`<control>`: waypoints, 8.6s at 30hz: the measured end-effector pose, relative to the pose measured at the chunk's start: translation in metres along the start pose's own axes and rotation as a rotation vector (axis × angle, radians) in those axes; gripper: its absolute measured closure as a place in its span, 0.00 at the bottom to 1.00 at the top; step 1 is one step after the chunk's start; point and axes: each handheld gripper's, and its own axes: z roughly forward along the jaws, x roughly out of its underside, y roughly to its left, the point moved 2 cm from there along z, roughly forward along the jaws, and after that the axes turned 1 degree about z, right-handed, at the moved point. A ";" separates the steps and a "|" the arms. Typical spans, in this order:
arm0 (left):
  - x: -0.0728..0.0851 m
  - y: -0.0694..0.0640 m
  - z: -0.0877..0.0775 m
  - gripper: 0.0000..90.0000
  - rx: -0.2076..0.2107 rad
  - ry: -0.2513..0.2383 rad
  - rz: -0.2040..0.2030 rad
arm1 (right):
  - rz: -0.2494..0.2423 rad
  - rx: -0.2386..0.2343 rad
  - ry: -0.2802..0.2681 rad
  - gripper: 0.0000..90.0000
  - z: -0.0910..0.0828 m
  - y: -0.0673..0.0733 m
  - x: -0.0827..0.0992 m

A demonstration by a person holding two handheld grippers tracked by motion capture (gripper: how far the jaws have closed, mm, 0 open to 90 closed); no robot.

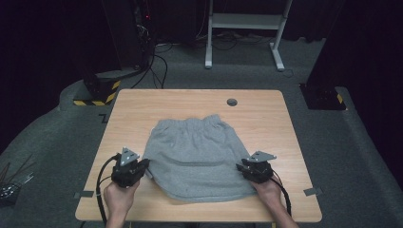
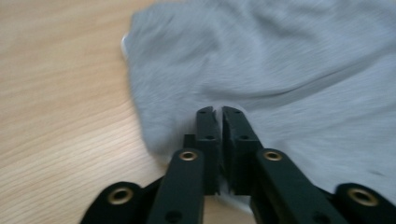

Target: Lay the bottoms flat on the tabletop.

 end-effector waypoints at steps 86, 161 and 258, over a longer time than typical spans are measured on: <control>0.042 -0.043 0.071 0.40 0.032 -0.065 0.004 | 0.031 0.005 -0.013 0.95 -0.004 -0.012 -0.066; 0.042 -0.044 0.071 0.39 0.029 -0.065 0.002 | 0.041 0.030 0.094 0.93 0.014 -0.008 -0.041; -0.011 0.042 0.105 0.78 -0.036 0.098 -0.182 | -0.016 -0.005 0.015 0.48 0.004 0.011 -0.004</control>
